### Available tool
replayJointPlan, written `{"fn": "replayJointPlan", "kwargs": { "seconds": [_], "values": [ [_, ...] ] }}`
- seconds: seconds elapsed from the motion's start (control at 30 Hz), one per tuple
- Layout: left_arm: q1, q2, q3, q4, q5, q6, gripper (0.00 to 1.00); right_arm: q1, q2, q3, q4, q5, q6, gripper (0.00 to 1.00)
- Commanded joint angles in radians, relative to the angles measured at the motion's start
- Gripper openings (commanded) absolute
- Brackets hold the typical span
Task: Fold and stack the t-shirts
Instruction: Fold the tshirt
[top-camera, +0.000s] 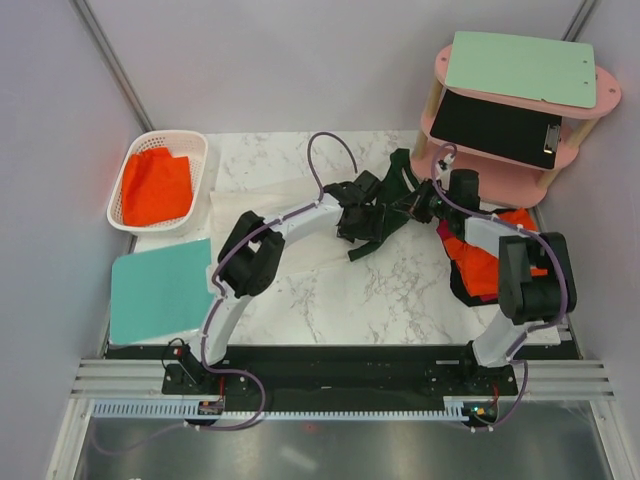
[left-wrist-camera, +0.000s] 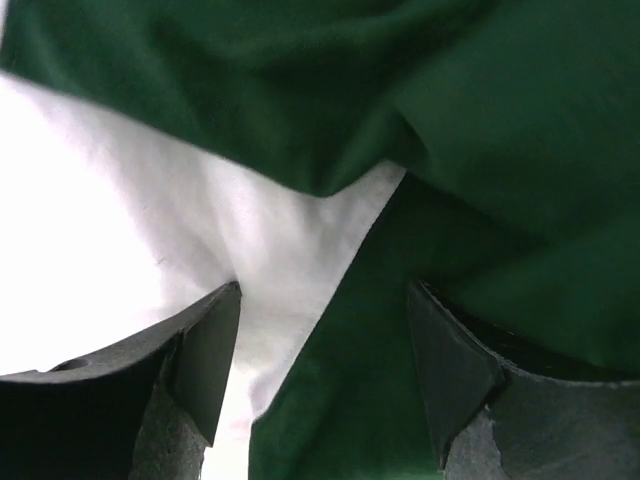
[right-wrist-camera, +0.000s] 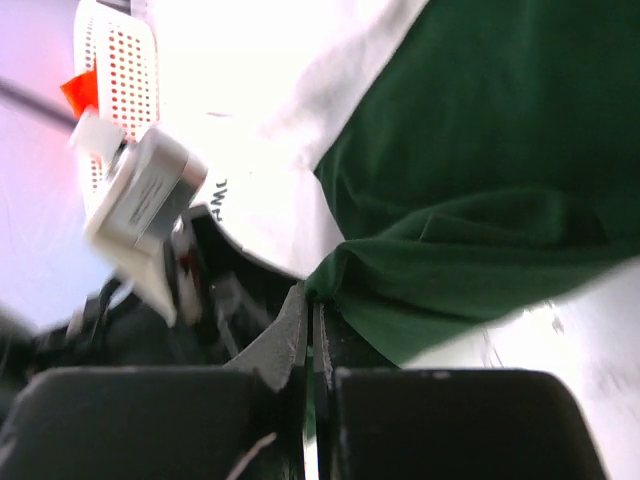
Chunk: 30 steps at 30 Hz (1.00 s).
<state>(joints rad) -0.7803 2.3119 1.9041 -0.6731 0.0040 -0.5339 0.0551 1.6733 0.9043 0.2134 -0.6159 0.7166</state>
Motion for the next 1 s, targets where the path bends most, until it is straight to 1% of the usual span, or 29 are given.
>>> {"fn": "replayJointPlan", "kwargs": {
  "seconds": [0.0, 0.03, 0.13, 0.2, 0.3, 0.47, 0.53, 0.6, 0.73, 0.8, 0.83, 0.87, 0.9, 0.97],
  "values": [
    [-0.004, -0.080, -0.092, -0.046, -0.129, -0.028, 0.77, 0.060, 0.152, 0.155, 0.158, -0.001, 0.063, 0.00],
    [-0.004, -0.103, -0.115, -0.048, -0.151, -0.026, 0.78, 0.071, 0.211, 0.182, 0.164, 0.002, 0.070, 0.00],
    [0.003, -0.185, -0.157, -0.051, -0.243, -0.018, 0.80, 0.104, 0.305, 0.261, 0.196, 0.010, 0.098, 0.00],
    [0.010, -0.226, -0.172, -0.056, -0.297, -0.020, 0.81, 0.114, 0.338, 0.307, 0.198, 0.021, 0.103, 0.00],
    [0.024, -0.287, -0.194, -0.056, -0.318, -0.014, 0.81, 0.120, 0.382, 0.346, 0.207, 0.034, 0.109, 0.00],
    [0.027, -0.345, -0.189, -0.056, -0.309, -0.008, 0.82, 0.121, 0.457, 0.398, 0.228, 0.064, 0.133, 0.00],
    [0.027, -0.350, -0.178, -0.043, -0.276, -0.003, 0.82, 0.124, 0.489, 0.412, 0.239, 0.080, 0.142, 0.00],
    [0.027, -0.327, -0.169, -0.028, -0.233, 0.011, 0.82, 0.126, 0.509, 0.436, 0.242, 0.097, 0.150, 0.00],
    [0.027, -0.255, -0.119, -0.034, -0.222, 0.014, 0.82, 0.143, 0.565, 0.492, 0.231, 0.117, 0.146, 0.01],
    [0.032, -0.199, -0.103, -0.040, -0.220, 0.011, 0.82, 0.147, 0.568, 0.513, 0.221, 0.117, 0.136, 0.06],
    [0.035, -0.181, -0.091, -0.043, -0.220, 0.009, 0.82, 0.149, 0.563, 0.515, 0.228, 0.111, 0.136, 0.14],
    [0.038, -0.161, -0.083, -0.049, -0.220, 0.002, 0.82, 0.147, 0.554, 0.504, 0.233, 0.102, 0.135, 0.15],
    [0.045, -0.131, -0.076, -0.055, -0.217, -0.001, 0.81, 0.149, 0.519, 0.493, 0.244, 0.097, 0.132, 0.16],
    [0.053, -0.111, -0.071, -0.060, -0.216, -0.003, 0.81, 0.146, 0.465, 0.451, 0.235, 0.110, 0.100, 0.25]
  ]
}}
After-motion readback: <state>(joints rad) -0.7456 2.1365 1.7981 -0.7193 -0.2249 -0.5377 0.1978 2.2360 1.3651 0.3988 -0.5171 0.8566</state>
